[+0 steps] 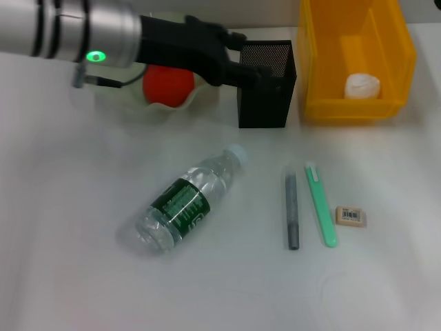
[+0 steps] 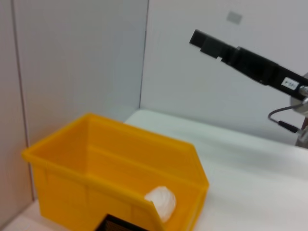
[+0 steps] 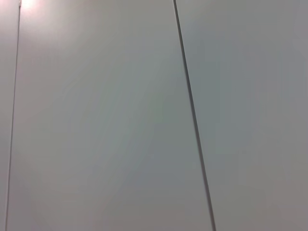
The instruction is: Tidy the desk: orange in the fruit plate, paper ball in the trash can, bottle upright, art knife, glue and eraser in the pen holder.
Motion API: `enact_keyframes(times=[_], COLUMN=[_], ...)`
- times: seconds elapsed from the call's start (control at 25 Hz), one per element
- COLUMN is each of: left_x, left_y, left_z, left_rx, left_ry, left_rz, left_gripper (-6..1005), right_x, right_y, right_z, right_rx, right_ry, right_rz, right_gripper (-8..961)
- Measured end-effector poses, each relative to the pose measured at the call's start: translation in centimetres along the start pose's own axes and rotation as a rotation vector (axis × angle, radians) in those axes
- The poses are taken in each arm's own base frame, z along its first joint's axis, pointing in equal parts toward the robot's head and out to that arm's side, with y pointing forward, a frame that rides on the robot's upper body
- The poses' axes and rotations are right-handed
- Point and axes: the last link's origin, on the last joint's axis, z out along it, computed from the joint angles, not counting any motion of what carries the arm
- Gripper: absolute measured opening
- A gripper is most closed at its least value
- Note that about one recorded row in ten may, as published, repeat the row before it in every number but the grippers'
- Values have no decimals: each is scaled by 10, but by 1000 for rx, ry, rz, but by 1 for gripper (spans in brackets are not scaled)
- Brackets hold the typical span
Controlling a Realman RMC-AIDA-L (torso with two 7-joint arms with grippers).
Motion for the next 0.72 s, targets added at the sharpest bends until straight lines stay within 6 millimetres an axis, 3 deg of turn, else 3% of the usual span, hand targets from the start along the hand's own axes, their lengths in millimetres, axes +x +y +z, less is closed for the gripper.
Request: enact_keyframes(times=[0.08, 0.24, 0.28, 0.44, 0.64, 0.72], left_x=[5, 6, 4, 1, -30, -33], left_y=[6, 7, 17, 19, 28, 28], left_z=[17, 20, 39, 44, 61, 63], left_rx=[-10, -13, -11, 1, 11, 19], left_ry=[-67, -81, -200, -235, -389, -394], left_rz=[-18, -19, -17, -25, -104, -108], left_gripper=[785, 785, 785, 785, 785, 784], right_x=[3, 4, 4, 4, 3, 2], right_y=[4, 4, 4, 5, 5, 6], right_z=[-4, -6, -6, -7, -5, -3], right_rx=[13, 27, 27, 26, 23, 18], right_ry=[-12, -16, -19, -24, -27, -31], right_rz=[-10, -6, -1, 6, 4, 4], right_gripper=[756, 755, 755, 756, 755, 755])
